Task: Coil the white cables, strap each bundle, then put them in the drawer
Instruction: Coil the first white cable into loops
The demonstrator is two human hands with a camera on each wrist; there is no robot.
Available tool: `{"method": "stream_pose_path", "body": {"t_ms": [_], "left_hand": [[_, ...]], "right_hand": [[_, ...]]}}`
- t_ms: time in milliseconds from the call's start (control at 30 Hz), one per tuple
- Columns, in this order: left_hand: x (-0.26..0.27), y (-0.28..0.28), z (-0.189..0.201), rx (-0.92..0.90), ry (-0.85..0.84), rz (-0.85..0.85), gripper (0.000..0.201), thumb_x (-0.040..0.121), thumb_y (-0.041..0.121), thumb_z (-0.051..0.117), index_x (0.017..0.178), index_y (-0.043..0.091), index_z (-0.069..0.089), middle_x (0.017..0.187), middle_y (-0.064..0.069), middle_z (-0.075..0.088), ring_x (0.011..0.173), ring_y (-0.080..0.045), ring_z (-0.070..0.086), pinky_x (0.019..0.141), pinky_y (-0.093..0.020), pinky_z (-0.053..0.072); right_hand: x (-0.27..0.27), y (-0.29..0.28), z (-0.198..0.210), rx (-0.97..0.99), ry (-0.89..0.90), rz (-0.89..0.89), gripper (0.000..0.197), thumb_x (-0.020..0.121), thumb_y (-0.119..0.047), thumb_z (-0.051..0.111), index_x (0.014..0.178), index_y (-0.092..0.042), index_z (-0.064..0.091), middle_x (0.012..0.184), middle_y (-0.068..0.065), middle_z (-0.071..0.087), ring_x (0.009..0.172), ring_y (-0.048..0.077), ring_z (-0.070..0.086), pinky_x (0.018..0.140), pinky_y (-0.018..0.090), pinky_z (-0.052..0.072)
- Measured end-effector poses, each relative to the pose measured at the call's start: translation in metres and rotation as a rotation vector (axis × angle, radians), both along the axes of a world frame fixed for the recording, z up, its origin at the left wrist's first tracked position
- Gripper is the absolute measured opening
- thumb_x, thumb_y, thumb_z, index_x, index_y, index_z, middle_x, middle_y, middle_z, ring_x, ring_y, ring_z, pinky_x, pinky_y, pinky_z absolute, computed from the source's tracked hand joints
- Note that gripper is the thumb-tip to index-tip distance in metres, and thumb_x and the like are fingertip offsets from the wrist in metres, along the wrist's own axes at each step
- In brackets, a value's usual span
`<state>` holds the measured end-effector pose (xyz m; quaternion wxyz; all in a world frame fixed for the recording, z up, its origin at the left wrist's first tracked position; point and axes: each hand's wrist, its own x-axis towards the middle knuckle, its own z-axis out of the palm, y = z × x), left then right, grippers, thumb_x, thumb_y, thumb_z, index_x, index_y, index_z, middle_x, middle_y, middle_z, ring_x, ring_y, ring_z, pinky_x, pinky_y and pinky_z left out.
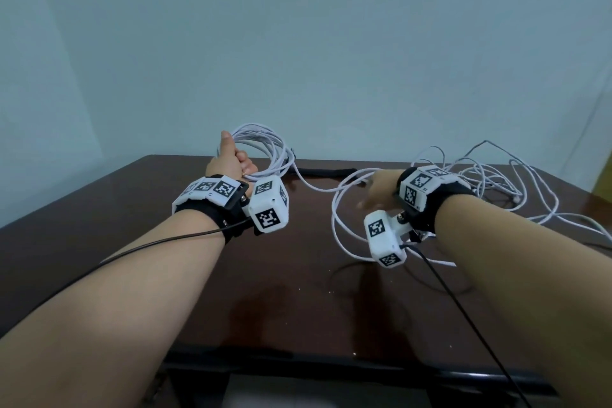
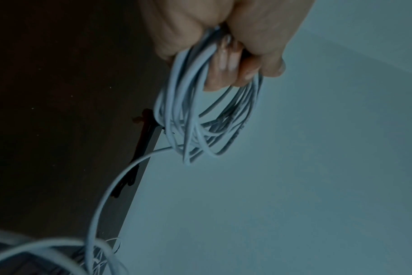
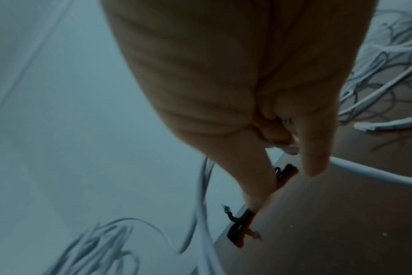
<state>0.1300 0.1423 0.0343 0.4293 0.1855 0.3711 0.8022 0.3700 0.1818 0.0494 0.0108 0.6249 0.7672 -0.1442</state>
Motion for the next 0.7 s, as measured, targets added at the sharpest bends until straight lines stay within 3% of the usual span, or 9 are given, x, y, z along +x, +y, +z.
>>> {"method": "stream_pose_path", "body": {"t_ms": [67,200,267,333,400,433,500,600,700], "left_hand": [[-0.001,-0.001,0.0,-0.007,0.023,0.048,0.045,0.094,0.047,0.051,0.065,0.014,0.038,0.04,0.008,0.04,0.029,-0.008,0.028,0.034,-0.014,0.025],[-0.004,-0.001,-0.005,-0.015,0.05,0.087,0.045,0.094,0.046,0.052,0.065,0.014,0.039,0.039,0.008,0.041,0.029,-0.008,0.029,0.035,-0.015,0.025],[-0.009,0.0,-0.009,-0.024,0.036,0.105,0.045,0.094,0.047,0.052,0.065,0.014,0.04,0.039,0.008,0.041,0.03,-0.008,0.029,0.036,-0.015,0.025],[-0.013,0.0,-0.012,-0.036,0.035,0.13,0.046,0.093,0.047,0.052,0.064,0.014,0.04,0.041,0.007,0.041,0.03,-0.009,0.029,0.037,-0.016,0.025],[-0.015,-0.001,-0.014,-0.044,0.035,0.136,0.045,0.093,0.046,0.053,0.065,0.014,0.04,0.045,0.006,0.041,0.031,-0.009,0.029,0.037,-0.016,0.025],[-0.014,0.0,-0.013,-0.046,0.038,0.127,0.044,0.093,0.046,0.053,0.065,0.014,0.041,0.046,0.006,0.042,0.031,-0.009,0.029,0.037,-0.016,0.026],[-0.008,0.0,-0.013,-0.054,0.049,0.099,0.043,0.094,0.046,0.052,0.066,0.014,0.041,0.044,0.006,0.042,0.032,-0.009,0.03,0.039,-0.017,0.026],[0.001,0.002,-0.012,-0.068,0.077,0.076,0.045,0.094,0.047,0.051,0.065,0.014,0.041,0.04,0.007,0.041,0.03,-0.009,0.03,0.04,-0.018,0.027],[0.003,0.003,-0.009,-0.076,0.104,0.052,0.046,0.093,0.048,0.051,0.065,0.013,0.04,0.04,0.007,0.039,0.031,-0.009,0.03,0.04,-0.02,0.028]], "right_hand": [[0.001,-0.001,0.004,-0.058,0.276,-0.069,0.031,0.096,-0.038,0.049,0.078,-0.012,0.053,0.074,0.006,0.058,0.055,0.017,0.055,0.051,0.026,0.045],[0.004,0.003,0.009,-0.074,0.455,-0.183,0.032,0.103,-0.022,0.03,0.092,0.003,0.046,0.075,0.016,0.058,0.03,0.015,0.05,0.035,0.017,0.039],[0.006,0.007,0.008,-0.036,0.437,-0.185,0.034,0.103,-0.027,0.03,0.109,-0.001,0.05,0.093,0.018,0.061,0.063,0.021,0.067,0.056,0.026,0.052],[0.011,0.015,0.007,0.013,0.302,-0.081,0.035,0.103,-0.028,0.03,0.121,-0.01,0.053,0.116,0.011,0.059,0.102,0.016,0.064,0.086,0.027,0.047],[0.016,0.026,0.015,-0.026,0.554,-0.146,0.017,0.1,-0.02,0.041,0.091,-0.02,0.056,0.093,0.0,0.058,0.063,-0.01,0.063,0.06,0.009,0.049],[0.019,0.031,0.021,-0.04,0.756,-0.163,0.019,0.097,-0.016,0.048,0.079,-0.021,0.051,0.083,-0.003,0.053,0.044,-0.009,0.057,0.046,0.009,0.046],[0.02,0.033,0.033,0.062,0.892,-0.138,0.022,0.093,-0.012,0.053,0.074,-0.02,0.048,0.08,-0.004,0.051,0.047,-0.001,0.059,0.041,0.01,0.046],[0.007,0.024,0.037,-0.015,0.685,-0.066,0.019,0.093,-0.016,0.054,0.075,-0.018,0.051,0.078,-0.002,0.052,0.064,0.009,0.054,0.043,0.015,0.048],[0.001,0.014,0.017,-0.11,0.337,-0.002,0.022,0.096,-0.027,0.051,0.093,-0.007,0.059,0.076,0.008,0.06,0.057,0.018,0.054,0.041,0.019,0.045]]}}
